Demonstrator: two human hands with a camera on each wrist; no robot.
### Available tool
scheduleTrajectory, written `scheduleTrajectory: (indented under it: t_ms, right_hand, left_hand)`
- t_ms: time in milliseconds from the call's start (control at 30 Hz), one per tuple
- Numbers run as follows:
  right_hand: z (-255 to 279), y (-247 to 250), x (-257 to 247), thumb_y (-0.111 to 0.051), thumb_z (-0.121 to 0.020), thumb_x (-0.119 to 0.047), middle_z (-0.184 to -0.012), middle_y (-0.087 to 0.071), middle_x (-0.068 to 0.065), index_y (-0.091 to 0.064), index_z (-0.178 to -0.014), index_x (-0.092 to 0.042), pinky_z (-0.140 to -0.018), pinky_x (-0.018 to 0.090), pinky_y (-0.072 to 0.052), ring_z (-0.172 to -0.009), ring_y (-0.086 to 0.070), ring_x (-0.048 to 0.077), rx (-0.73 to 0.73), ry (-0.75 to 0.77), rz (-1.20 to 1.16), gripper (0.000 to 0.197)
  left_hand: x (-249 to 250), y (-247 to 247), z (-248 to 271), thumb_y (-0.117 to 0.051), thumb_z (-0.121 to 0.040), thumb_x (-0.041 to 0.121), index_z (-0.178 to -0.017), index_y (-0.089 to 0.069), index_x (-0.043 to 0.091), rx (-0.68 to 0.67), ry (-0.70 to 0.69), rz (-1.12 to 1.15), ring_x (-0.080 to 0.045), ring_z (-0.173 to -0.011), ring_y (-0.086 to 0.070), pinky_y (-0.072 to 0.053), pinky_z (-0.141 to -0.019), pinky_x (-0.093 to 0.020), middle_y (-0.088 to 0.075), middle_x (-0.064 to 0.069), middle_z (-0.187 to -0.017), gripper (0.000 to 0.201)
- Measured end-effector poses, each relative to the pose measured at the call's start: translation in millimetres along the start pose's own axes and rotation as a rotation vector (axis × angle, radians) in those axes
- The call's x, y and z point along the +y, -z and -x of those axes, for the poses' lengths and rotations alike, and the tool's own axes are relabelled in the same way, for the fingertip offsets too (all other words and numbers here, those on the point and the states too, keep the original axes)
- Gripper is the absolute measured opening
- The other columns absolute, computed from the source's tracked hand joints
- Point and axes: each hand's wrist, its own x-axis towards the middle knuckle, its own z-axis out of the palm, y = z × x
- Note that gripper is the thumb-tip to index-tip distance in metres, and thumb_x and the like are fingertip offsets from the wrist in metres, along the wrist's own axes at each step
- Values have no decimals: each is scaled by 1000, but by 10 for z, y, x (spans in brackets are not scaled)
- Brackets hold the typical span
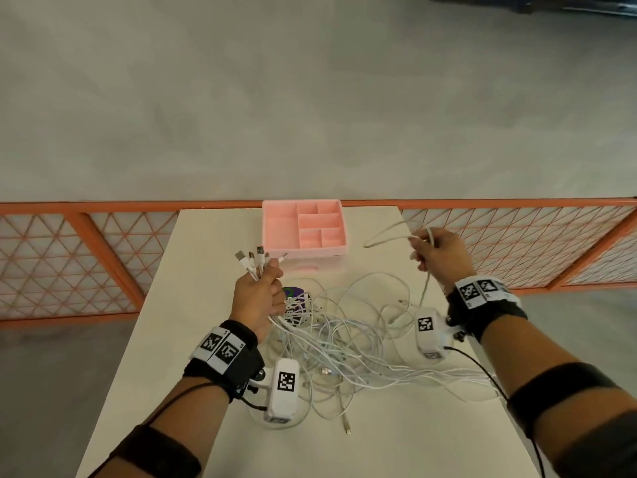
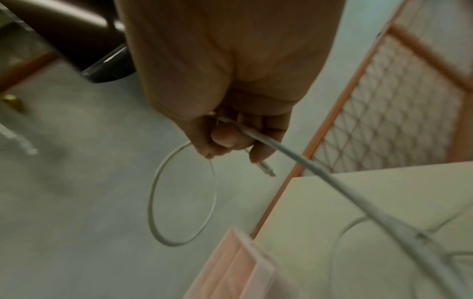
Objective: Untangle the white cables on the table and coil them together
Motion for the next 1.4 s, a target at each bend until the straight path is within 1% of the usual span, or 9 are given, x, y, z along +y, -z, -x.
scheduleTrajectory:
  t_ms: [167,300,433,533,633,733,867,1100,1400]
  right_hand:
    - [9,610,595,-54,-95,-17,-94,-68,18,-55,-128,-4,-56,30,-55,-67,-61,20,282,-408,-102,35]
    - [225,802,1072,-47,-90,-61,-108,-68,19,-58,-114,-6,-71,42,-53,-88,-66,30,215,-773,56,61]
    - [326,434,921,-57,-92,-49,-151,-39,18,-34,-150,-14,-105,49,-42,-132,-45,39,276,-583,344,71]
    - [555,-145,422,-47,-82,-75,-155,-35,8,-34,-149,-18,-112,45,-33,-140,-37,28,56,-204,175,89]
    - [912,-659,42,-53,-74,-81,-139,-53,-11,-43,-142,-32,-101,29,-44,-122,-53,7,-441,207,101,84]
    - [1127,-1130,-83,-67,-85,-53,-81,-64,-9,-59,-97,-25,-69,22,-47,-72,-57,3,-614,359,159,31]
    - [1076,-1231,197,-53,-97,-46,-56,-51,-7,-47,-65,-26,-58,29,-41,-52,-48,8,-526,291,268,39]
    - [872,-575,1168,-45,-98,-48,-76,-60,-4,-53,-77,-26,-66,31,-44,-76,-60,21,-498,115,813,32]
    - [496,698,1554,-56,-94,-45,-67,-61,-8,-61,-70,-23,-64,25,-46,-65,-61,13,-261,-182,1054,34]
  left_hand:
    - [77,14,10,-48,-104,30,-78,-52,12,-12,16,177,-6,-38,-22,-18,-36,-17,-30,6,-50,32]
    - [139,-72,18,-43,-106,25,-83,-51,11,-90,-10,236,-7,-40,-23,-22,-38,-18,-30,5,-53,28]
    - [162,-267,69,-40,-106,20,-86,-51,12,-173,6,263,-9,-44,-30,-32,-44,-23,-35,3,-58,24]
    - [174,-445,119,-41,-106,20,-88,-51,14,-218,9,230,-10,-47,-35,-37,-49,-26,-37,3,-61,22]
    - [198,-611,185,-40,-106,16,-96,-50,13,-224,-6,240,-11,-49,-39,-41,-52,-27,-38,3,-61,15]
    - [288,-658,213,-41,-106,16,-97,-50,14,-215,-40,274,-10,-48,-36,-38,-48,-25,-37,3,-62,13]
    - [539,-472,163,-40,-107,18,-91,-49,15,-164,-187,294,-8,-46,-26,-25,-42,-20,-32,5,-61,19]
    - [785,-28,-34,-39,-107,23,-92,-50,17,-51,-307,425,-6,-45,-23,-23,-41,-19,-30,7,-59,20]
    - [583,281,-229,-38,-107,24,-87,-48,17,39,-192,514,-6,-41,-25,-24,-37,-18,-33,8,-54,23]
